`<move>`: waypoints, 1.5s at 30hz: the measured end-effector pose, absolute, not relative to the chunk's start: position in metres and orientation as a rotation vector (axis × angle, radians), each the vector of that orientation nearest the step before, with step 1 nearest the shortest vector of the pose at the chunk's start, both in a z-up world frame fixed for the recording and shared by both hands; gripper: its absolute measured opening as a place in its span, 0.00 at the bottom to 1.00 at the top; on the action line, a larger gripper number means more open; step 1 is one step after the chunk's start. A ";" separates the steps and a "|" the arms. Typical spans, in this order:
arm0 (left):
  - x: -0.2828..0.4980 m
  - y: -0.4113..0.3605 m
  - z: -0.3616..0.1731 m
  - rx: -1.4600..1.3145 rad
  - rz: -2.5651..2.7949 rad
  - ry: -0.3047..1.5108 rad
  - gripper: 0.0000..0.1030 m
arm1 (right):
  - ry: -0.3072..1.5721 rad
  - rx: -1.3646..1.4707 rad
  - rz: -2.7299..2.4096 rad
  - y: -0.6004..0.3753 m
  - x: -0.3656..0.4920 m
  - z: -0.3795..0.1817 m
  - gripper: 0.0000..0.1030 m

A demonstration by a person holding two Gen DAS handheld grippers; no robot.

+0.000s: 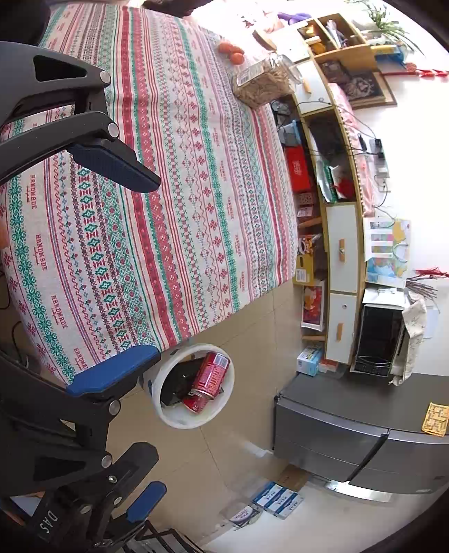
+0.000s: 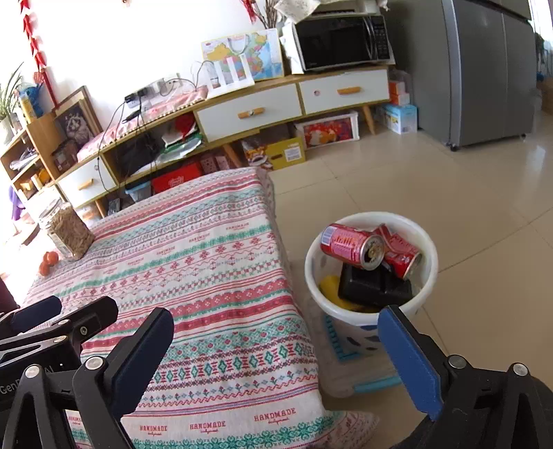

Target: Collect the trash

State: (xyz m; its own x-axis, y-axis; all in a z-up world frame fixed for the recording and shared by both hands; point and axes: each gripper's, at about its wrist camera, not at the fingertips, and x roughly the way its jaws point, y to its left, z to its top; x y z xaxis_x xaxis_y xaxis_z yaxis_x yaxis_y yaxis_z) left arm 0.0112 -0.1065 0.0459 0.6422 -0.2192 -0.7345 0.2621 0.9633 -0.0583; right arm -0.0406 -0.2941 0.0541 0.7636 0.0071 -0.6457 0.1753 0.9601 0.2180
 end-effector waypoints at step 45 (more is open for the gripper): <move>0.000 -0.118 0.043 0.076 -0.322 0.816 0.98 | 0.756 0.162 -0.316 -0.290 -0.050 0.044 1.00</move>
